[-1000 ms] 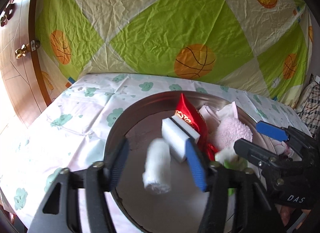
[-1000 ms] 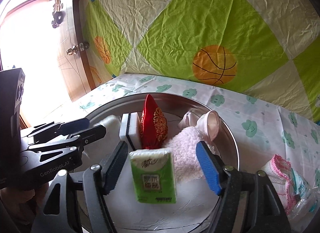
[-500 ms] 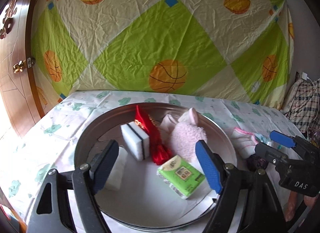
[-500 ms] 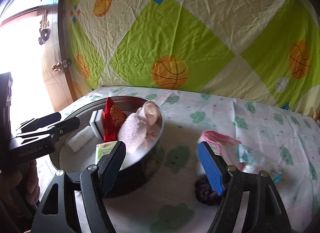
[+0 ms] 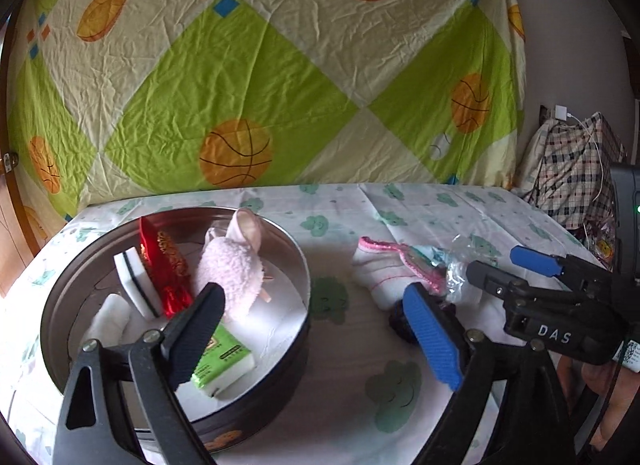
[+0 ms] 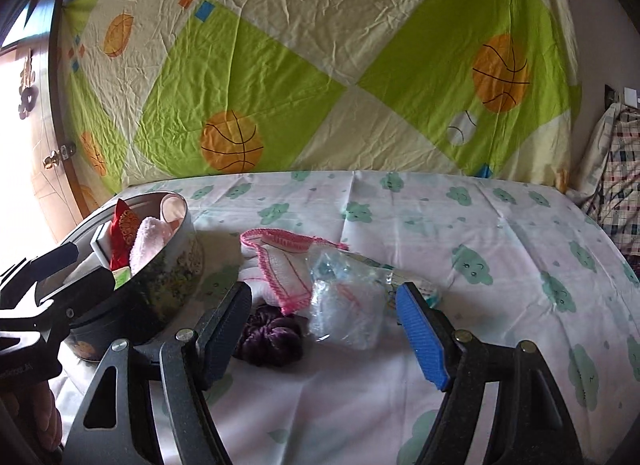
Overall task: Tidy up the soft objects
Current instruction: 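Lower the right gripper onto the clear plastic bag and close on it, then grasp the dark purple scrunchie with the left gripper while the right gripper holds the bag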
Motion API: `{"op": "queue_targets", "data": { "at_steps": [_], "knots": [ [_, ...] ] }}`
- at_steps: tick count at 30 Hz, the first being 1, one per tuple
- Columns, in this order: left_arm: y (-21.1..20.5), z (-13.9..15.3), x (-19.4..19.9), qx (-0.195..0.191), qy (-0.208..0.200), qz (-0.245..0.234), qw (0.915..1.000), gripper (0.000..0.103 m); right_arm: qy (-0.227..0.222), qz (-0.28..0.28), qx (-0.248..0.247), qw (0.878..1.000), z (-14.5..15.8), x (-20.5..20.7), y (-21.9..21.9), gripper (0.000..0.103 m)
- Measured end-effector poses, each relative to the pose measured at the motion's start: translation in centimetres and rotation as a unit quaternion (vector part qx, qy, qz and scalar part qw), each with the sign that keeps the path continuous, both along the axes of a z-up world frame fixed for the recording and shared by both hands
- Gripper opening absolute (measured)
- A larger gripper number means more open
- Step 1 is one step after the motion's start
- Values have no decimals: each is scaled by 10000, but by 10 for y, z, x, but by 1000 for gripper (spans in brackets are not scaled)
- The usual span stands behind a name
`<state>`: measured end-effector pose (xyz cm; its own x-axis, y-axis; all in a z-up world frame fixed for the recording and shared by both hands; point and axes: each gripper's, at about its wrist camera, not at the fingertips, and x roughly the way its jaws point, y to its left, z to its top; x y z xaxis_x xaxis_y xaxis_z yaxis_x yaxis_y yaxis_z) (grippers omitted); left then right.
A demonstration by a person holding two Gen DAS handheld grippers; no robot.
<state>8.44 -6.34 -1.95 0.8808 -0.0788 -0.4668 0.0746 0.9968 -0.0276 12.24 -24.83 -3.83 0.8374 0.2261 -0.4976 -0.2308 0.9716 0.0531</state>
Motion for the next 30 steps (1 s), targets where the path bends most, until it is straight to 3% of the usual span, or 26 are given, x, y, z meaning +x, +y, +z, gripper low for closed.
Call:
{"op": "queue_targets", "data": {
  "at_steps": [5,13,19,21,22,30],
  "knots": [
    [-12,-3,13,27,-25,-10,10000,99,198,-36,-55,9998,-7,11,-3,77],
    [-8,-11,22,-95,79,65,9999,99,489,-37,-2,9988,-19,32,-6,77],
    [-10,-15,22,-102,120,18,9999,99,1005,31,-10,9949,-31,50,-1,76],
    [-13,-16,23,-77,141,-9,9999,99,1075,32,55,9942,-33,52,-3,65],
    [-14,-17,23,-68,149,-24,9999,99,1066,37,94,9943,-33,52,-4,51],
    [-28,-17,22,-11,159,-186,9997,99,914,76,380,9951,-29,45,-12,44]
  ]
}}
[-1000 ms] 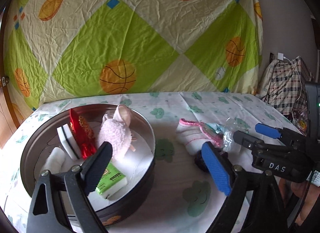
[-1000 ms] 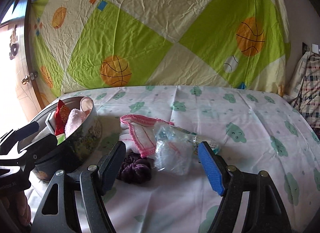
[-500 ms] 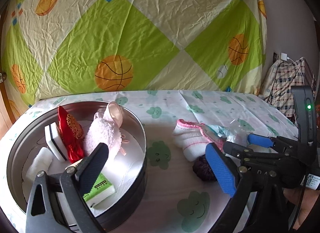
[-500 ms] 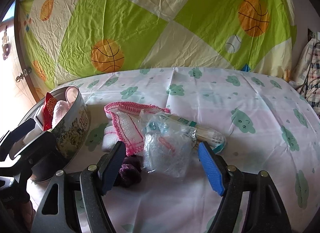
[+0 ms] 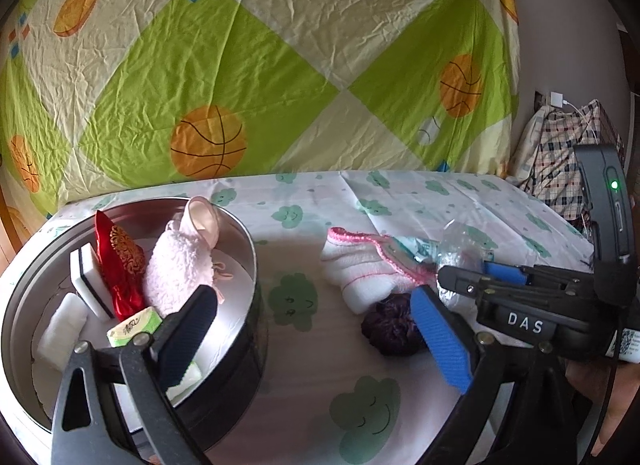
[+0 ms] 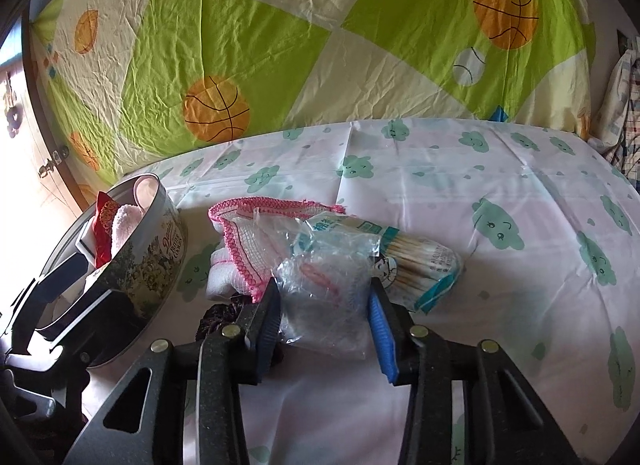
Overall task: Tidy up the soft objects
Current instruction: 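Grasp the dark purple scrunchie with the left gripper while the right gripper holds the bag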
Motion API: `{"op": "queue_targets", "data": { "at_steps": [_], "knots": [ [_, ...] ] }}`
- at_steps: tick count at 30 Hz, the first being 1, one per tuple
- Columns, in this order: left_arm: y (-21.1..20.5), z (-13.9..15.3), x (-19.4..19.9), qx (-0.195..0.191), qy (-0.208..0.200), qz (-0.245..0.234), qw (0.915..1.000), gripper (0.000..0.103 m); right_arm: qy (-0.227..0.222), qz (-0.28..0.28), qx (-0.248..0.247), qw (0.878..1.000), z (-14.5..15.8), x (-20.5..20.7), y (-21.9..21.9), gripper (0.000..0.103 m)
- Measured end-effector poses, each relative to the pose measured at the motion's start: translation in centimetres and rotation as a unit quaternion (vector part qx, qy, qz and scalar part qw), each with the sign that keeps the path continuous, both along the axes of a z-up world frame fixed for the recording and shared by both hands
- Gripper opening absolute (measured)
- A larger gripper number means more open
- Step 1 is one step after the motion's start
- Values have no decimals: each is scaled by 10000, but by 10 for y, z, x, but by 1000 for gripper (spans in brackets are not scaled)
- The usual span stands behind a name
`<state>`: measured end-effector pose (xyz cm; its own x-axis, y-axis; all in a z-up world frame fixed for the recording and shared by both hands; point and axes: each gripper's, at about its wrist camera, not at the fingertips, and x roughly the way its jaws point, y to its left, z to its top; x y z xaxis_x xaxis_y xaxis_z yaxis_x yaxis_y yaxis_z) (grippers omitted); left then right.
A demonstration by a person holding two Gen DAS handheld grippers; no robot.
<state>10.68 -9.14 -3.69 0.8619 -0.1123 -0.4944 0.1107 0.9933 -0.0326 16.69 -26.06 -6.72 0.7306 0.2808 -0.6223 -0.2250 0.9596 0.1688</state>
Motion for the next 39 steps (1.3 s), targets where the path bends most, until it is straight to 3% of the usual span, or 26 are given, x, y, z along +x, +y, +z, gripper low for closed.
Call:
{"op": "queue_targets", "data": {
  "at_steps": [10,22,27,31,35,39],
  "knots": [
    [-30,-4,3,77,127,-255,9996,99,-435,-383,-91,9983,12,-29,-20,44],
    [-49,-23,31,-18,1090,-637,9920,95,-402,-596,367,9967,12,-29,-42,43],
    [-51,-34,44,-151,1517,-702,9858,80,-400,-608,283,9970,11,-29,-39,43],
    [-52,-40,49,-276,1730,-892,9805,57,-359,-629,292,9969,10,-27,-40,43],
    [-49,-37,45,-399,1634,-934,9813,45,-352,-645,270,9969,10,-28,-40,44],
    [-43,-32,41,-509,1427,-854,9848,42,-413,-655,252,9967,12,-29,-39,43]
  ]
}}
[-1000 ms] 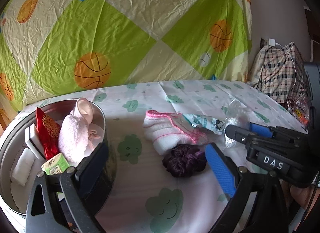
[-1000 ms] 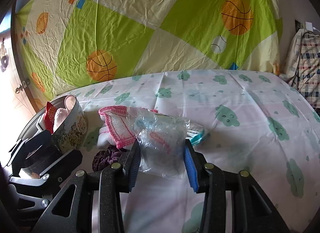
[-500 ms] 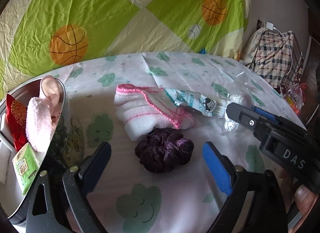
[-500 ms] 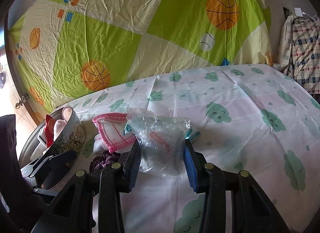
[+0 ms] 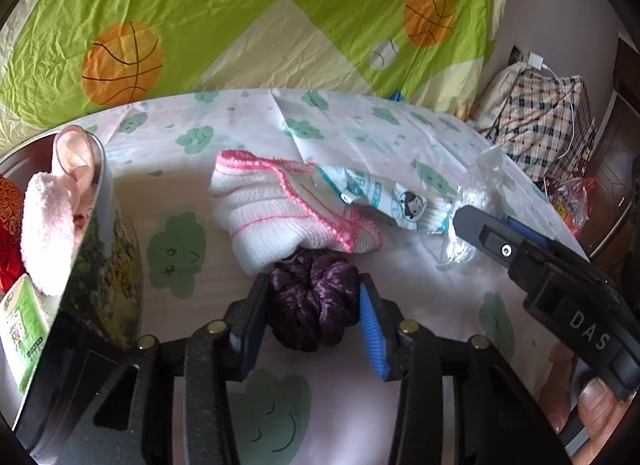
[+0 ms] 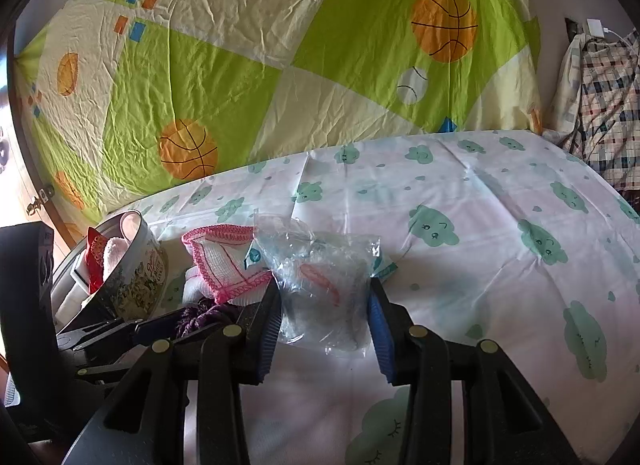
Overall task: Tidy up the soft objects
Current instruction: 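Grasp the dark purple scrunchie with the left gripper while the right gripper holds the bag, then carry the scrunchie and plastic bag with both grippers over the tin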
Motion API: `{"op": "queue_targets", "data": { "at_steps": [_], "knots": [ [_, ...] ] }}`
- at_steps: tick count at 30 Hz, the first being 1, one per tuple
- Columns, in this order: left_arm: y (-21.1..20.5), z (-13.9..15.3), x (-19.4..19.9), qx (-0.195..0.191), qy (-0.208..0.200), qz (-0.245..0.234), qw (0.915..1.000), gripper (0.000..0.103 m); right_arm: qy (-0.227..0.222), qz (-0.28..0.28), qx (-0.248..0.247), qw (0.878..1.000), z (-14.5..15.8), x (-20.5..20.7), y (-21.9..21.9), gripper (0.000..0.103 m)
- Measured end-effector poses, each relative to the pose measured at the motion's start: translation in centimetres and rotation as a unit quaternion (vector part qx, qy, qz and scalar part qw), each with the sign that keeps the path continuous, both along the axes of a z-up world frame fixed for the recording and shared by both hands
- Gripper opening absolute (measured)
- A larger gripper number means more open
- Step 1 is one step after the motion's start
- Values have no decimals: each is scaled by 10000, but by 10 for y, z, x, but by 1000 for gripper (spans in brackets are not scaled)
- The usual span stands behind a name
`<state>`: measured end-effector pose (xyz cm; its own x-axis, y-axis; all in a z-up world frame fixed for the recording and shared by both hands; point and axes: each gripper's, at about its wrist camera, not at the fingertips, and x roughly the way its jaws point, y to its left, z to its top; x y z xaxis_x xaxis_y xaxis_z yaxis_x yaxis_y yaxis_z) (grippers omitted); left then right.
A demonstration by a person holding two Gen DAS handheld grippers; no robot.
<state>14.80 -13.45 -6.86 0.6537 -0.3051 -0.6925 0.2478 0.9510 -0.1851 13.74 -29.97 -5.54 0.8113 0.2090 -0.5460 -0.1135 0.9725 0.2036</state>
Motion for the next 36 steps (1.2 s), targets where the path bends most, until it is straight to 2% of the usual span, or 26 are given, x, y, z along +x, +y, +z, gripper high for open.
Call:
{"op": "queue_targets", "data": {
  "at_steps": [9,20,30,36],
  "knots": [
    [6,13,-10,-117,-469,110,9988,39,-157,-36,44,9999,3,-5,-2,43],
    [8,15,-15,-209,-567,68,9982,36,-209,-79,55,9997,3,-8,-3,43],
    [5,29,-39,-24,-1331,163,9910,36,-410,-90,42,9991,7,-14,-3,43],
    [7,35,-46,26,-1589,269,9869,36,-534,-104,21,9985,9,-19,-3,43]
  ]
}}
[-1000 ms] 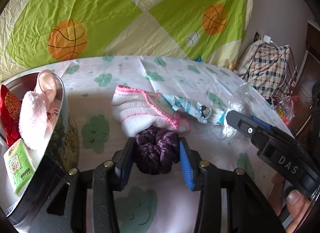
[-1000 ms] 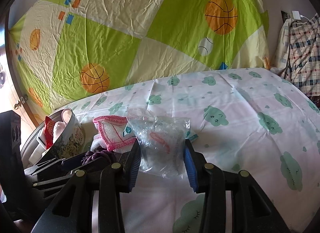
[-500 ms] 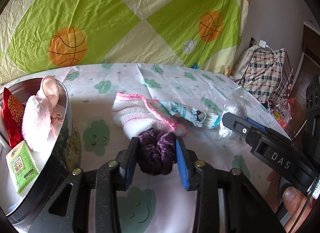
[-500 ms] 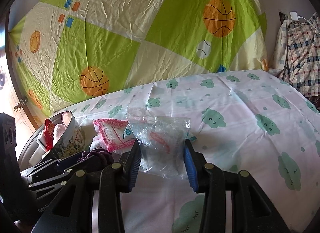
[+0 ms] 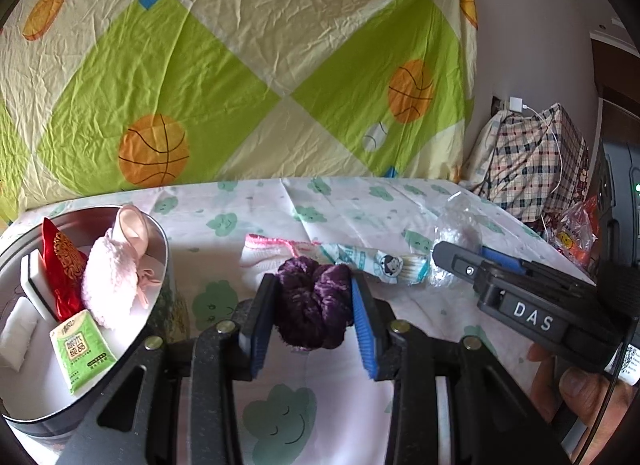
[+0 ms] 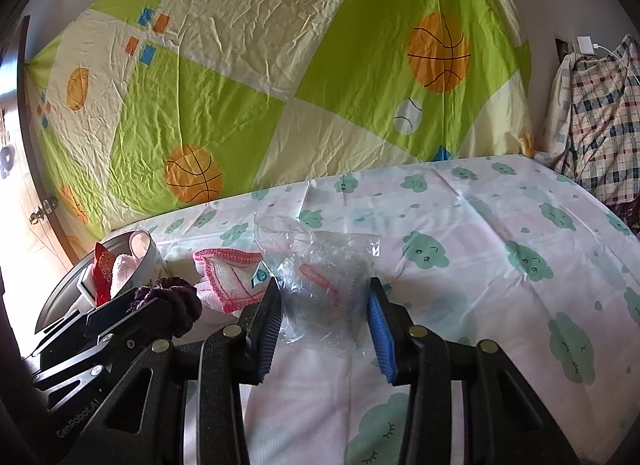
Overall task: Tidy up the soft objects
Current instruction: 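Carry the scrunchie and plastic bag with both grippers over the tin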
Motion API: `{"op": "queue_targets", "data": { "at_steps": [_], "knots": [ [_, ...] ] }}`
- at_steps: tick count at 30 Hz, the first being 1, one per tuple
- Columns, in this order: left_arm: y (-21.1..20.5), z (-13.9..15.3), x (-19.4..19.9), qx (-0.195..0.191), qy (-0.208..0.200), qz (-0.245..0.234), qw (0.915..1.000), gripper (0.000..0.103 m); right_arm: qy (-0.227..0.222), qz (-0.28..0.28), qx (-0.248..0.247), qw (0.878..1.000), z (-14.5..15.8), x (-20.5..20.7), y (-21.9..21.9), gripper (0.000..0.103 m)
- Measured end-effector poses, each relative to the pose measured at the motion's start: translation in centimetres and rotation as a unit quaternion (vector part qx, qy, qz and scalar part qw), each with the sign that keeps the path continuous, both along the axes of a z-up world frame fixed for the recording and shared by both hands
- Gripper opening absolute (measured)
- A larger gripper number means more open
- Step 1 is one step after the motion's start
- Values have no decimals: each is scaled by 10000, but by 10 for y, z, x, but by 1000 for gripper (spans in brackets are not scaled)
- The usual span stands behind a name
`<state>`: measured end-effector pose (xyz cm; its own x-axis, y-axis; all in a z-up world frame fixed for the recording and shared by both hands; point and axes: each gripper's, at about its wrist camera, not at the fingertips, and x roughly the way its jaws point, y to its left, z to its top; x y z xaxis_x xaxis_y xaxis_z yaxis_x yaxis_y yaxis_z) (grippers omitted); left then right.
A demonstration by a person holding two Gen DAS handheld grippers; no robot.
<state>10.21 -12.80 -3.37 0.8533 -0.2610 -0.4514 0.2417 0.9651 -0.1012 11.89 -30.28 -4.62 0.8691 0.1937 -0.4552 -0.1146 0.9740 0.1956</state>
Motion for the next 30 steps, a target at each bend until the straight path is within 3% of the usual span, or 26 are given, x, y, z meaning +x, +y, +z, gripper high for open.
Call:
{"op": "queue_targets", "data": {
  "at_steps": [14,30],
  "knots": [
    [5,5,-16,59,-403,161,9990,36,-419,-116,-169,9989,7,-14,4,43],
    [22,8,-29,17,-597,393,9974,36,-683,-195,-295,9970,12,-23,8,43]
  ]
}}
